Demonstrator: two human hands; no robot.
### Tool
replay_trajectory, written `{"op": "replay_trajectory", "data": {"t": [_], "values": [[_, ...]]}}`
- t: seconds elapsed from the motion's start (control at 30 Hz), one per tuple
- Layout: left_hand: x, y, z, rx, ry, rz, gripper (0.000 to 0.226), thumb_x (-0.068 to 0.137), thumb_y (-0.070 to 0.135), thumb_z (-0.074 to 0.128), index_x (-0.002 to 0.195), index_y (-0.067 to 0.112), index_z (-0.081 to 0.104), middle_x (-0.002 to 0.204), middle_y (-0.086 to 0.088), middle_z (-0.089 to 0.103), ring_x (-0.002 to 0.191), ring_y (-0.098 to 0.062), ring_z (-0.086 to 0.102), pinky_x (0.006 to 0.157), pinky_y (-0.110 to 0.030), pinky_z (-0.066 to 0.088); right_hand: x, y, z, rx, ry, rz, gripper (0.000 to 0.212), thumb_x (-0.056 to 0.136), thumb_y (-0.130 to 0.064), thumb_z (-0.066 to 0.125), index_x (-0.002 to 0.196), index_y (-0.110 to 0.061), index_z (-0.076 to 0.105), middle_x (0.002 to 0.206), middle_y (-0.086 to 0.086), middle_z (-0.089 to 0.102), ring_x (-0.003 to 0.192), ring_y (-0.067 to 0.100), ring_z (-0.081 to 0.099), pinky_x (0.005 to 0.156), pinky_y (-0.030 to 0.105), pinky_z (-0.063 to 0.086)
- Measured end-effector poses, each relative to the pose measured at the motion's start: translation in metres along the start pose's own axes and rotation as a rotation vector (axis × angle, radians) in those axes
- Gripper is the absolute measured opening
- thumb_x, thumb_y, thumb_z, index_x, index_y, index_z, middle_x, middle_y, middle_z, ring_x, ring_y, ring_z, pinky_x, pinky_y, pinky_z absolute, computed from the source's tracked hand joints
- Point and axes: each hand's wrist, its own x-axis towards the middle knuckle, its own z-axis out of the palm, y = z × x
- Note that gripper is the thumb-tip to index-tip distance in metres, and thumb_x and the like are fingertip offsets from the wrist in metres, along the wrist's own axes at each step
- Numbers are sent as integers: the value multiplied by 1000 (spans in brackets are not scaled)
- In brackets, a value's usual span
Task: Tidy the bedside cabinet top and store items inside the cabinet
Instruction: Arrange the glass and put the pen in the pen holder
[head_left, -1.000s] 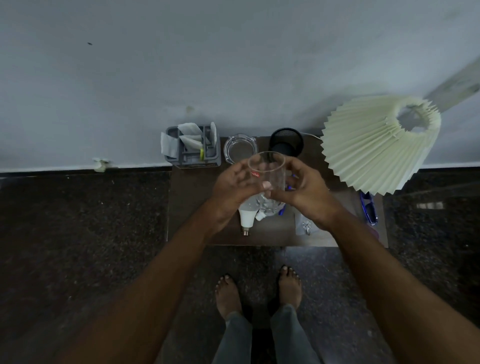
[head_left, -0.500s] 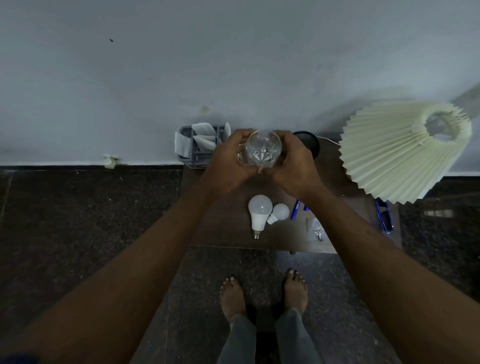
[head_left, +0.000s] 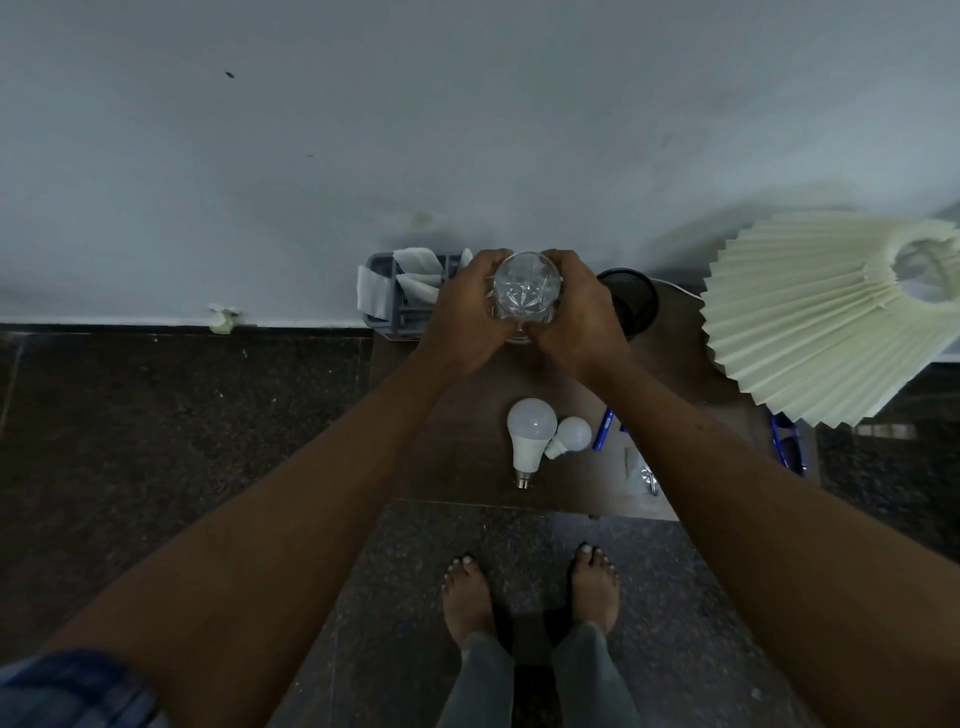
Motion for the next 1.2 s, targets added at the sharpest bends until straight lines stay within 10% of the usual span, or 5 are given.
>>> {"op": "replay_trajectory", "data": {"t": [0.9,1.2], "values": [[8,-18,13,112,62,-79,71,85,11,73,149,5,42,145,-11,56,134,-22,54,111,-44,47,4,2,15,-44,-15,74,86,78,-23,84,149,-7,38,140,11,55,131,25,51,106,31,43],[-33,12,14,69,344,-109,47,80,9,73,125,16,59,117,-2,66,100,-12,67,85,-35,60,-25,-3,0,49,109,112,69,81,-21,77,143,-14,46,133,5,58,121,17,56,102,27,46]]}}
